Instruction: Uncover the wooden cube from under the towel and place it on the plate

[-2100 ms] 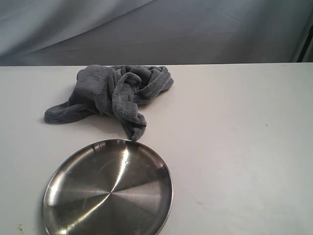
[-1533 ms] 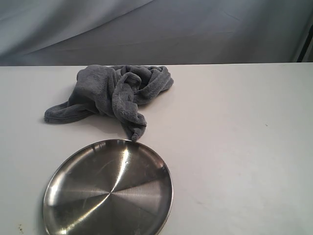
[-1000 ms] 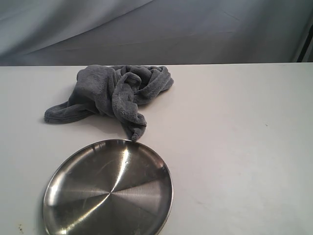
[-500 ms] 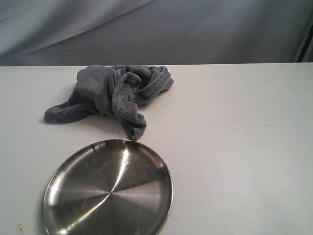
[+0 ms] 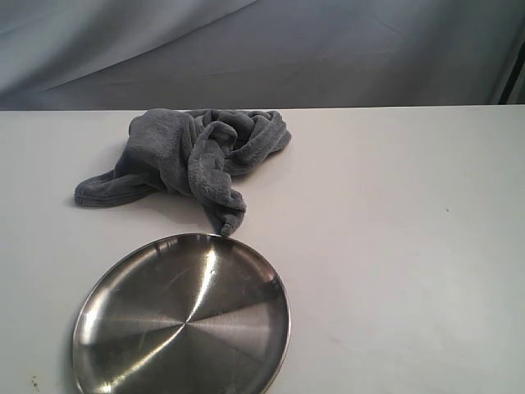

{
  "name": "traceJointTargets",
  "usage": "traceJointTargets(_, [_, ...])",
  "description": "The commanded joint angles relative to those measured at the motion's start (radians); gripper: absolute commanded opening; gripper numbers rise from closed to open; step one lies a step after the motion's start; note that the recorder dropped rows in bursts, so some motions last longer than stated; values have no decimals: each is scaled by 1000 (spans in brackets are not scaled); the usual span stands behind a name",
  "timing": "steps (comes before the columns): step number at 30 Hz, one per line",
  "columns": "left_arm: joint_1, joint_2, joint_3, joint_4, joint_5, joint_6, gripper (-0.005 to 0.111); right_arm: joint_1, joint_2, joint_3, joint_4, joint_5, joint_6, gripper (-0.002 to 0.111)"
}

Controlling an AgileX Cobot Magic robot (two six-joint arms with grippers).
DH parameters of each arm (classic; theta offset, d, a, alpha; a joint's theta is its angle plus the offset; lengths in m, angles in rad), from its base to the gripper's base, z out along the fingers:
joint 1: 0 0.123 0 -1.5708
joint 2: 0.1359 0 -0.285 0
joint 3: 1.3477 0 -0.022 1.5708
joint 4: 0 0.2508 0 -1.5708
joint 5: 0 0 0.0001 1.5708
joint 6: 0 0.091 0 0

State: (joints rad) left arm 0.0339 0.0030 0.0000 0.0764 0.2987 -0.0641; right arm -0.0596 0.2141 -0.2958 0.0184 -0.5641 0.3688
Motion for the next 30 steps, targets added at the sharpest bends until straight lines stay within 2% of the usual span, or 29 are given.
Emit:
traceJointTargets(1, [-5,-3,0,-6,-12,-4,1,2,210,-310,-344,247,204,0])
traceJointTargets(5, [-5,-3,0,-6,-12,-4,1,2,411,-521,-746,307,550,0])
traceJointTargets(7, [-5,-3,0,-6,-12,-4,1,2,516,-622,-994,291,787,0])
traceJointTargets(11, [-5,-3,0,-6,-12,-4,1,2,733,-839,-1472,109,1346,0])
traceJointTargets(14, [-5,-3,0,-6,-12,-4,1,2,918,-1025,-1763,-103,1649,0])
traceJointTargets(19, [-5,-3,0,-6,-14,-4,1,17,1187,-1262,-1763,-577,1675,0])
traceJointTargets(21, [-5,-3,0,-6,-14,-4,1,47,1268,-1324,-1763,-657,1677,0])
traceJointTargets(30, [-5,-3,0,-6,-14,-4,1,244,1471,-1373,-1763,-570,1564,0])
